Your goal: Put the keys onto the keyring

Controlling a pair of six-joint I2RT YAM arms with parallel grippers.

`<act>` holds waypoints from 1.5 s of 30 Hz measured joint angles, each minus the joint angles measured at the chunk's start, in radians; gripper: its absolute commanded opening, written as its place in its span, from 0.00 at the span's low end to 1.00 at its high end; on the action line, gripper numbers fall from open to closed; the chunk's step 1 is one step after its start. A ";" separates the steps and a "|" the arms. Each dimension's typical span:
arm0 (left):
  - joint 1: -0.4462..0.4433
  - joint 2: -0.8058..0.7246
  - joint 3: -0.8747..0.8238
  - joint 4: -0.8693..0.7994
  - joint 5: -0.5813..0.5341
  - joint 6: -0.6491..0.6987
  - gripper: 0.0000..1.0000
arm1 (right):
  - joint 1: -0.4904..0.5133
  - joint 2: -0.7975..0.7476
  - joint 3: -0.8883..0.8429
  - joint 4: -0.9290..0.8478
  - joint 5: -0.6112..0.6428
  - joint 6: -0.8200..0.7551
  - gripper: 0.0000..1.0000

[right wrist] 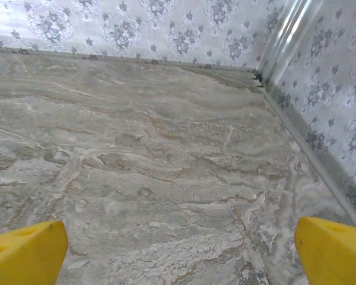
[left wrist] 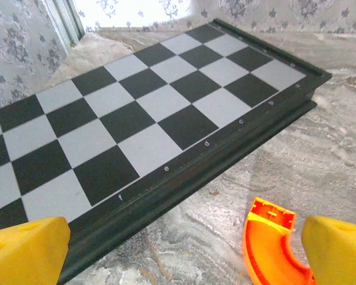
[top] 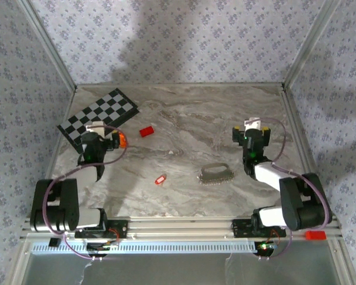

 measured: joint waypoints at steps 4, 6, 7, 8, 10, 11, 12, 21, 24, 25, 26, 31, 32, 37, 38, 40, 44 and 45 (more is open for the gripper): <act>-0.053 -0.129 0.017 -0.162 -0.004 -0.019 1.00 | 0.111 -0.091 0.005 -0.095 0.082 -0.013 1.00; -0.100 -0.195 0.041 -0.256 0.005 -0.051 1.00 | 0.161 -0.154 0.018 -0.185 0.115 0.017 1.00; -0.124 -0.230 0.058 -0.311 0.006 -0.079 1.00 | 0.179 -0.186 0.043 -0.268 0.125 0.056 1.00; -0.149 -0.264 0.085 -0.379 0.005 -0.115 1.00 | 0.184 -0.208 0.095 -0.386 0.125 0.103 1.00; -0.185 -0.311 0.148 -0.503 0.008 -0.185 1.00 | 0.178 -0.222 0.210 -0.574 0.108 0.176 1.00; -0.200 -0.332 0.183 -0.562 0.016 -0.219 1.00 | 0.175 -0.230 0.264 -0.645 0.086 0.207 1.00; -0.214 -0.349 0.210 -0.603 0.032 -0.245 1.00 | 0.175 -0.243 0.297 -0.696 0.058 0.229 1.00; -0.489 -0.273 0.295 -0.755 0.400 -0.316 1.00 | 0.190 -0.331 0.338 -1.089 -0.365 0.398 1.00; -0.581 -0.177 0.307 -0.752 0.507 -0.309 1.00 | 0.190 -0.335 0.336 -1.157 -0.481 0.437 1.00; -0.604 -0.147 0.311 -0.748 0.533 -0.307 1.00 | 0.189 -0.334 0.333 -1.183 -0.517 0.443 1.00; -0.626 -0.117 0.316 -0.745 0.558 -0.303 1.00 | 0.184 -0.335 0.325 -1.202 -0.546 0.446 1.00; -0.725 0.034 0.372 -0.718 0.628 -0.282 0.98 | 0.125 -0.381 0.231 -1.254 -0.675 0.481 1.00; -0.743 0.071 0.390 -0.708 0.635 -0.278 0.97 | 0.114 -0.403 0.211 -1.260 -0.693 0.492 1.00; -0.790 0.211 0.457 -0.650 0.639 -0.259 0.93 | 0.089 -0.483 0.171 -1.266 -0.740 0.513 1.00; -0.794 0.237 0.471 -0.642 0.637 -0.255 0.91 | 0.089 -0.498 0.166 -1.267 -0.742 0.513 1.00; -0.798 0.282 0.497 -0.627 0.638 -0.248 0.89 | 0.093 -0.524 0.155 -1.267 -0.744 0.520 0.99; -0.800 0.375 0.566 -0.623 0.638 -0.241 0.83 | 0.100 -0.574 0.143 -1.273 -0.748 0.546 1.00; -0.800 0.394 0.583 -0.623 0.639 -0.241 0.82 | 0.100 -0.582 0.143 -1.274 -0.748 0.550 1.00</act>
